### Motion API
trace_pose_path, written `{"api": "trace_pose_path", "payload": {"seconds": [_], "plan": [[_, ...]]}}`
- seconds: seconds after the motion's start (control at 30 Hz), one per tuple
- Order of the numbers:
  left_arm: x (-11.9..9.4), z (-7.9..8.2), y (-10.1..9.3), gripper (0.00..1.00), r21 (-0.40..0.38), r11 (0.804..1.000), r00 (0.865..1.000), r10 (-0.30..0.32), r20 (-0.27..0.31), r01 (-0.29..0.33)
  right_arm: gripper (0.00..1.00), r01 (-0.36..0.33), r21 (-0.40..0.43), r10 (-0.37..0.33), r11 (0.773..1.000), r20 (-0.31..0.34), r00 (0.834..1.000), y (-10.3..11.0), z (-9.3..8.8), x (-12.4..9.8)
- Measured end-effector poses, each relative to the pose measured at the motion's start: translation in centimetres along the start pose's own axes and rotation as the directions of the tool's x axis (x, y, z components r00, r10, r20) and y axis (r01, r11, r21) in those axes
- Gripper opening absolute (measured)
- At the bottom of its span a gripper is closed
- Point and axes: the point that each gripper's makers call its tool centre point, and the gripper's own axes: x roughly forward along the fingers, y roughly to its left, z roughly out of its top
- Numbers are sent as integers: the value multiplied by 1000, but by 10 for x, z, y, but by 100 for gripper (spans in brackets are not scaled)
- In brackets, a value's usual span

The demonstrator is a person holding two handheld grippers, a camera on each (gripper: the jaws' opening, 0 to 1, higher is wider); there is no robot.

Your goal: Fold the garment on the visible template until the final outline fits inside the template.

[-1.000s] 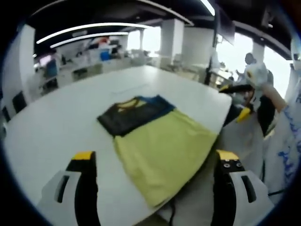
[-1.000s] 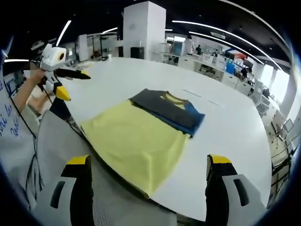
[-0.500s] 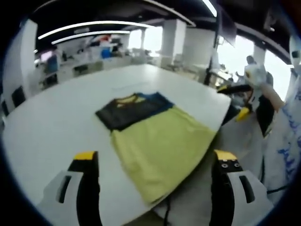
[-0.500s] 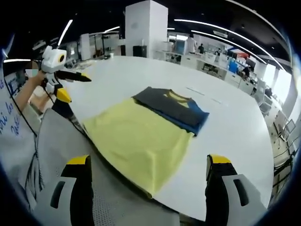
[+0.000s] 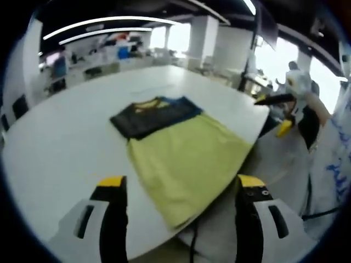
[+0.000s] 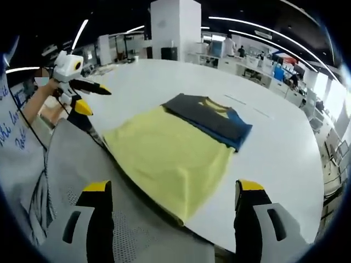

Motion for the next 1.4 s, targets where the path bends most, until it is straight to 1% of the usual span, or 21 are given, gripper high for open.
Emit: {"api": "trace_pose_path", "payload": {"seconds": [0.07,0.13,0.2,0.23,0.27,0.33,0.37,0.47,0.5,0.53,0.6,0.67,0.7,0.73,0.83,1.03,1.13,1.23,1.3,1.37,1.4], "plan": [[1,-7,1,74,-1,1000,1000,4,-25,-4,86,-6,2,6,1000,-10,1000,0,-3,1],[1,-11,1,72,-2,1000,999,0,-36,0,85,-7,5,7,1000,-15,1000,-1,-4,2],[0,-14,0,70,-20,1000,999,-16,-35,15,82,-11,8,11,1000,-21,1000,-1,-6,2],[0,-14,0,69,-26,999,999,-20,-31,19,80,-15,8,15,1000,-29,999,-1,-7,2],[0,-15,0,68,-31,999,999,-21,-29,20,75,-27,4,27,1000,-46,999,1,-11,2],[1,-18,2,68,-26,1000,999,-15,-42,14,66,-44,-1,44,999,-74,996,3,-16,3],[1,-21,3,68,-26,1000,999,-9,-50,8,66,-38,5,38,999,-75,996,2,-16,4],[2,-27,4,64,-33,999,998,-10,-67,8,79,-19,13,19,1000,-50,999,-1,-14,6],[2,-29,4,63,-37,999,997,-10,-71,7,79,-18,21,19,1000,-47,999,-2,-13,6],[2,-30,4,61,-40,999,997,-13,-75,10,77,-21,22,22,1000,-49,999,-3,-14,6],[3,-33,4,58,-45,999,997,-16,-81,12,68,-37,11,37,999,-70,997,-2,-18,7],[3,-39,7,52,-29,1000,994,5,-107,-8,61,-43,3,43,999,-95,995,-1,-23,8],[3,-40,10,50,-20,1000,993,19,-113,-22,60,-44,0,44,999,-98,994,-1,-24,9],[4,-44,10,50,-26,999,992,20,-126,-24,61,-46,2,46,999,-96,994,-1,-25,10],[4,-47,8,50,-47,999,992,5,-129,-11,61,-52,18,53,998,-93,994,0,-27,12],[6,-55,9,43,-57,998,988,0,-156,-9,52,-70,18,72,997,-121,990,1,-35,14],[8,-61,8,39,-55,998,985,-4,-174,-6,57,-58,20,60,998,-118,991,-3,-36,16],[10,-67,8,37,-70,998,982,-9,-189,-4,54,-60,27,63,998,-124,990,-2,-38,16],[10,-71,9,34,-61,998,979,-2,-205,-11,53,-62,26,65,998,-129,989,-1,-39,16],[8,-76,14,29,-23,999,973,29,-231,-35,54,-64,27,67,998,-133,989,1,-40,16],[9,-77,14,27,-24,999,972,25,-234,-31,53,-64,28,68,998,-132,989,1,-40,17]]}}
